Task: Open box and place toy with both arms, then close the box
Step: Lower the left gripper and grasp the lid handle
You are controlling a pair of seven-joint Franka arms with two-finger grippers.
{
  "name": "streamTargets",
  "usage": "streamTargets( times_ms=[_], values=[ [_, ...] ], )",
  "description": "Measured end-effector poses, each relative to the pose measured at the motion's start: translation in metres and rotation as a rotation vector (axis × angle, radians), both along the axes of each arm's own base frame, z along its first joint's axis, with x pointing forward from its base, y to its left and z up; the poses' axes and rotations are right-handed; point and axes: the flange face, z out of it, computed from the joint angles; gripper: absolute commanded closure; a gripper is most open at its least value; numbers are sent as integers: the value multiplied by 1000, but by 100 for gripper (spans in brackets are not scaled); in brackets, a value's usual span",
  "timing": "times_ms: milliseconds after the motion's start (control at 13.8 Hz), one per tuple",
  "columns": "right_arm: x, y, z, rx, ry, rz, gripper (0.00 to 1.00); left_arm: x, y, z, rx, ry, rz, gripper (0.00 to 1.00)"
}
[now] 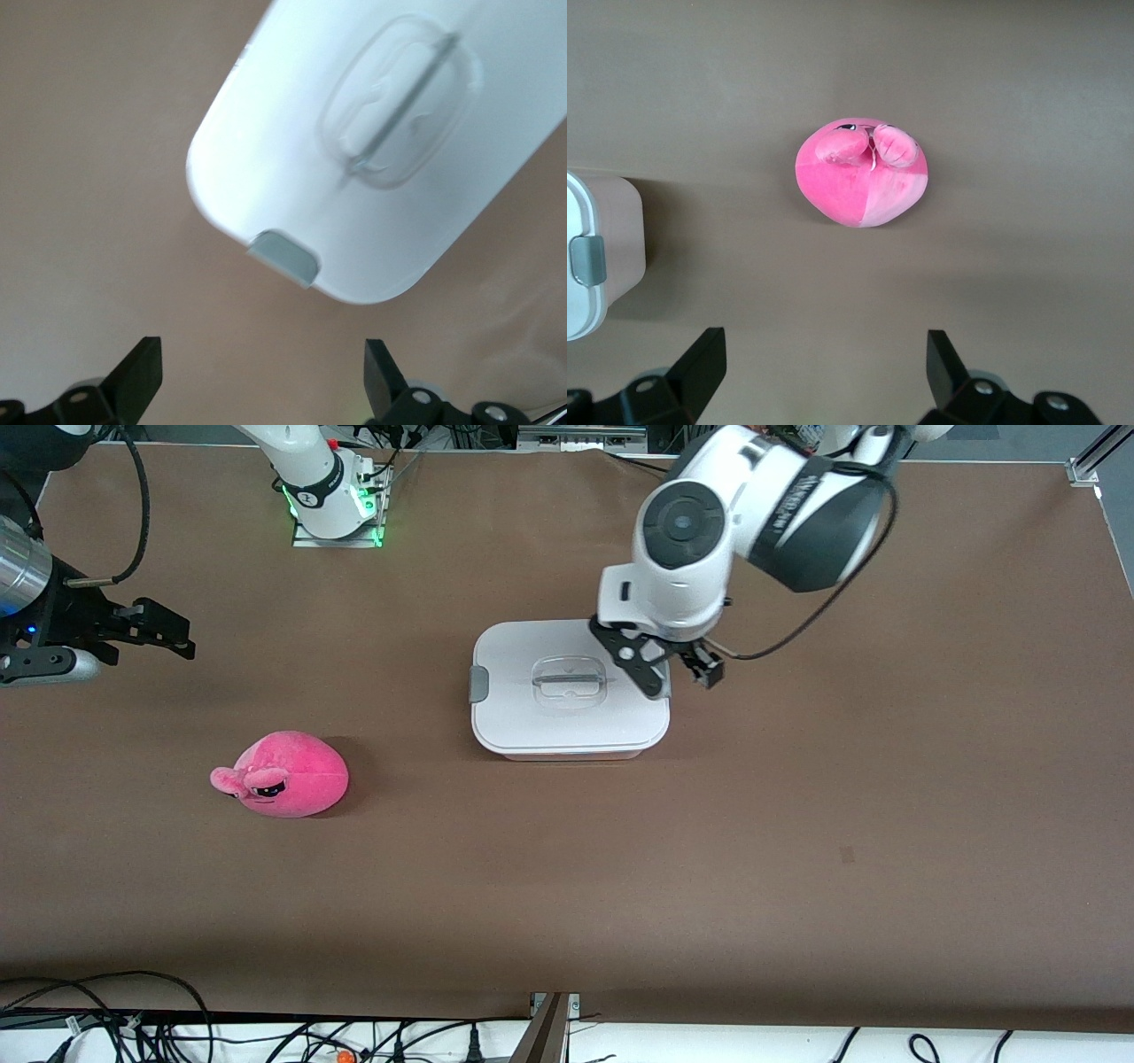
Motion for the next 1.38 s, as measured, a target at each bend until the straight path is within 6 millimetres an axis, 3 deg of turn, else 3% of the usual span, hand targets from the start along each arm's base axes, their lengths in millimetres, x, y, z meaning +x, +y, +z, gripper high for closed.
streamTargets(
  times_ms=[218,653,1015,1233,1305,1378],
  values=[
    [0,0,0,0,-3,0,0,-19,-49,-27,-36,-26,-131,0],
    [1,-1,0,0,-4,-2,0,-27,-95,-60,-127,-96,-366,0],
    [1,-1,0,0,-6,-2,0,-22,-100,-108,-131,-82,-471,0],
    [1,-1,1,0,-8,-2,0,-23,-99,-111,-128,-77,-472,0],
    [2,-1,1,0,-13,-2,0,-23,-99,-111,-129,-78,-474,16],
    [2,-1,2,0,-21,-3,0,-23,-99,-111,-129,-78,-476,49]
  ],
)
